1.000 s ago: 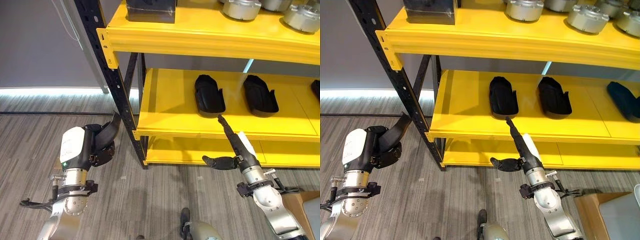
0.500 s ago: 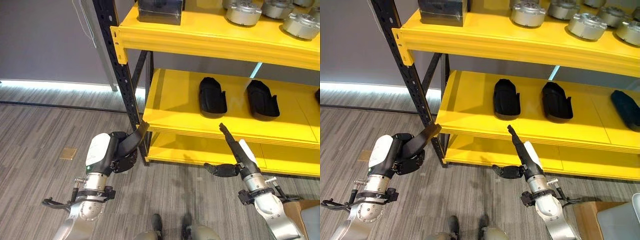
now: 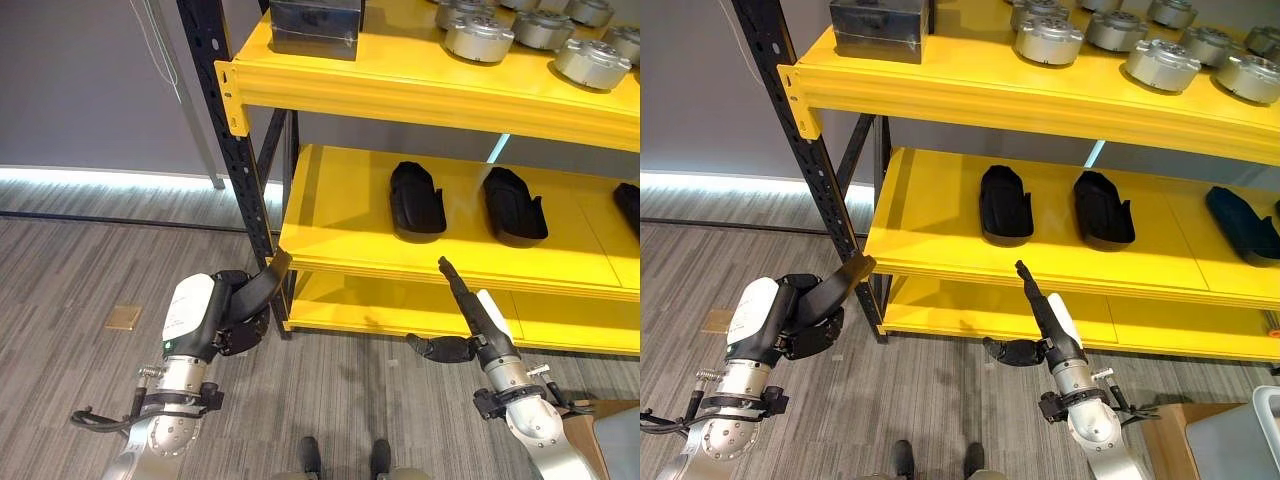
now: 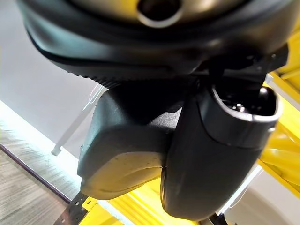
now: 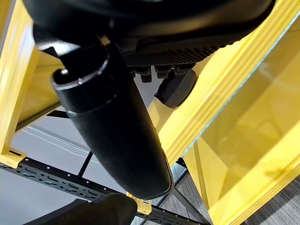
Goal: Move parts from the plastic box to the shelf.
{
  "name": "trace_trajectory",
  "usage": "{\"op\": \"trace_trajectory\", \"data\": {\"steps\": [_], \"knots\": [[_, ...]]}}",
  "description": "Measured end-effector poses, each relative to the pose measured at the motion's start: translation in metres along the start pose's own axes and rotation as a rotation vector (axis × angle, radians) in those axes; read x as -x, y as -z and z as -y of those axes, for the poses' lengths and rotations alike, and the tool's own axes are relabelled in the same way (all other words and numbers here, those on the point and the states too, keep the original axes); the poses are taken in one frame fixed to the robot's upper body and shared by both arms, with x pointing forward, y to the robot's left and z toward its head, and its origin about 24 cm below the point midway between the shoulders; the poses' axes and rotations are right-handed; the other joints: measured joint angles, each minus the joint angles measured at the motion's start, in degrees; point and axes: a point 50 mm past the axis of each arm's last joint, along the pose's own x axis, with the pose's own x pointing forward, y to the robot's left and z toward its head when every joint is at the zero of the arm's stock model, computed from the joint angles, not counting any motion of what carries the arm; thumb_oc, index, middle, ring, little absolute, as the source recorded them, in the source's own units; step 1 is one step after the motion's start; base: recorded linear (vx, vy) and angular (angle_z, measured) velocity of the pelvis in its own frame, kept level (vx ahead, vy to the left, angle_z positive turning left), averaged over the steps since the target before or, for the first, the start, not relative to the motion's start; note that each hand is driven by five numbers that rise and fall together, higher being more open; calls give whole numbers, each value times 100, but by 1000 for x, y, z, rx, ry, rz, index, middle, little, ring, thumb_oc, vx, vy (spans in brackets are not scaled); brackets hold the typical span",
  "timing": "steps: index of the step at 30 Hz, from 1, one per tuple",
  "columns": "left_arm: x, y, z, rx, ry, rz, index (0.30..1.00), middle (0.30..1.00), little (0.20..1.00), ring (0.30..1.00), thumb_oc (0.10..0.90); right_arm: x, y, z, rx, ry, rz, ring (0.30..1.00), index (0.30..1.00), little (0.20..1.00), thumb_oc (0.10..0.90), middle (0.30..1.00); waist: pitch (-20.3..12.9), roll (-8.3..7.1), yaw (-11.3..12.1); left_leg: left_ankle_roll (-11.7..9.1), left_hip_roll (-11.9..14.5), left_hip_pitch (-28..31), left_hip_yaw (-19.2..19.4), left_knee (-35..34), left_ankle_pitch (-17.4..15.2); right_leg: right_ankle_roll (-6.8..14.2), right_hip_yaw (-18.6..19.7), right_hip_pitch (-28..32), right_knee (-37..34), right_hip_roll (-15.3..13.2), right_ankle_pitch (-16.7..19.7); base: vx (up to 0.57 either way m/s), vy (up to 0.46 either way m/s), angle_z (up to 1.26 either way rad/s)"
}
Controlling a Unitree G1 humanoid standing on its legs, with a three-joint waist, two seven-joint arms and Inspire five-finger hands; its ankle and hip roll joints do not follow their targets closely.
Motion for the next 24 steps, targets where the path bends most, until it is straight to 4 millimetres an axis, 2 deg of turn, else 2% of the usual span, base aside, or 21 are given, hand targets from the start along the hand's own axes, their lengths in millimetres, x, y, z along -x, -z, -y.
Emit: {"op": "trace_trajectory", "data": {"steps": [2, 6, 7, 8, 9, 10, 11, 12, 14, 15, 17, 20, 21, 22, 23, 24], "knots": [[0, 0, 0, -6, -2, -1, 300, 300, 300, 300, 400, 0, 0, 0, -1, -1, -2, 1000, 1000, 1000, 900, 1000, 0, -12, -4, 32, 8, 18, 48, -2, -23, 45, 50, -42, 124, -25, -37, -44, 75, -17], [-3, 4, -3, -42, 8, -2, 300, 300, 300, 300, 400, -1, -1, -1, -1, -2, 4, 1000, 1000, 1000, 900, 1000, 6, -24, -24, 106, 38, 55, 160, -21, -59, 164, 201, -505, 993, -61, -72, -14, 41, -17], [-3, 7, -4, -51, 12, -12, 300, 300, 300, 300, 400, -2, -1, -1, 5, -4, 5, 1000, 1000, 1000, 900, 1000, 48, 42, -99, 123, 84, 94, 189, -22, -56, 404, 373, -711, 1366, -150, -211, 24, -95, 4], [-4, 7, -3, -50, 14, -14, 300, 300, 300, 300, 400, -2, -1, -1, 20, -6, 8, 1000, 1000, 1000, 900, 1000, 44, 33, -134, 180, 70, 115, 274, -22, -43, 470, 378, -729, 1376, -296, -236, 32, -114, -4], [-4, 8, -3, -52, 13, -15, 300, 300, 300, 300, 400, -2, -2, -3, 29, -12, 10, 1000, 1000, 1000, 900, 1000, 62, 73, -92, 218, 91, 137, 343, -15, -36, 488, 362, -765, 1254, -549, -233, 58, -175, -16], [-6, 9, -3, -52, 11, -17, 300, 300, 300, 300, 400, -4, -3, -3, 32, -15, 19, 1000, 1000, 1000, 900, 1000, 67, 93, -78, 238, 85, 107, 393, 33, -50, 604, 349, -829, 1190, -829, -146, 46, -94, -29], [-7, 10, -3, -53, 11, -24, 300, 300, 300, 300, 400, -6, -6, -6, 31, -25, 31, 1000, 1000, 1000, 900, 1000, 80, 125, -48, 242, 81, 107, 461, 11, -56, 679, 161, -844, 803, -1249, 31, 79, -146, -31], [-7, 12, -2, -56, 14, -32, 300, 300, 300, 300, 400, -8, -8, -9, 26, -34, 42, 1000, 1000, 1000, 900, 1000, 93, 142, -32, 245, 64, 103, 476, 6, -57, 818, 127, -807, 427, -1483, 240, 51, -86, -30], [-6, 14, -2, -69, 15, -35, 300, 300, 300, 300, 400, -7, -7, -11, 21, -41, 39, 1000, 1000, 1000, 900, 1000, 111, 166, -9, 187, 107, 133, 446, -19, -40, 928, 152, -753, 55, -1800, 459, 77, -121, -13], [-6, 14, -2, -80, 14, -34, 300, 300, 300, 300, 400, -5, -6, -12, 24, -44, 30, 1000, 1000, 1000, 900, 1000, 102, 147, 4, 169, 110, 136, 440, -25, -28, 985, 142, -662, -14, -1863, 523, 125, -168, 7], [-7, 14, -3, -89, 13, -34, 300, 300, 300, 300, 400, -1, -2, -13, 38, -51, 12, 1000, 1000, 1000, 900, 1000, 86, 57, 11, 113, 113, 168, 386, -26, 1, 1042, 95, -430, -21, -1801, 594, 136, -173, 21], [-3, 19, -11, -113, -6, -55, 300, 300, 300, 300, 400, 1, -1, -15, 44, -62, 6, 1000, 1000, 1000, 900, 1000, -9, -343, 44, -137, 59, 212, 289, -27, 79, 1018, -23, 100, -109, -1335, 565, 102, -151, 17], [1, 22, -11, -115, -10, -78, 300, 300, 300, 300, 400, 0, -1, -13, 51, -56, 8, 1000, 1000, 1000, 900, 1000, -31, -374, 55, -224, 109, 222, 276, -28, 99, 749, -157, 206, -229, -1215, 399, 80, -145, -2], [5, 24, -9, -109, -5, -96, 300, 300, 300, 300, 400, 0, 0, -10, 54, -44, 2, 1000, 1000, 1000, 900, 1000, -52, -308, 33, -330, 207, 206, 248, -26, 101, 756, -158, 222, -232, -1105, 411, 71, -145, -4], [9, 24, -6, -102, 8, -107, 300, 300, 300, 300, 400, 1, 2, -5, 63, -29, -16, 1000, 1000, 1000, 900, 1000, -73, -200, -3, -462, 442, 204, 183, -27, 157, 602, -242, 265, -274, -858, 354, 84, -244, -3], [9, 24, -6, -96, 8, -107, 300, 300, 300, 300, 400, 1, 4, -2, 72, -21, -24, 1000, 1000, 1000, 900, 1000, -77, -177, -87, -576, 664, 208, 131, -26, 182, 494, -290, 331, -353, -632, 337, 79, -234, -1]]}}
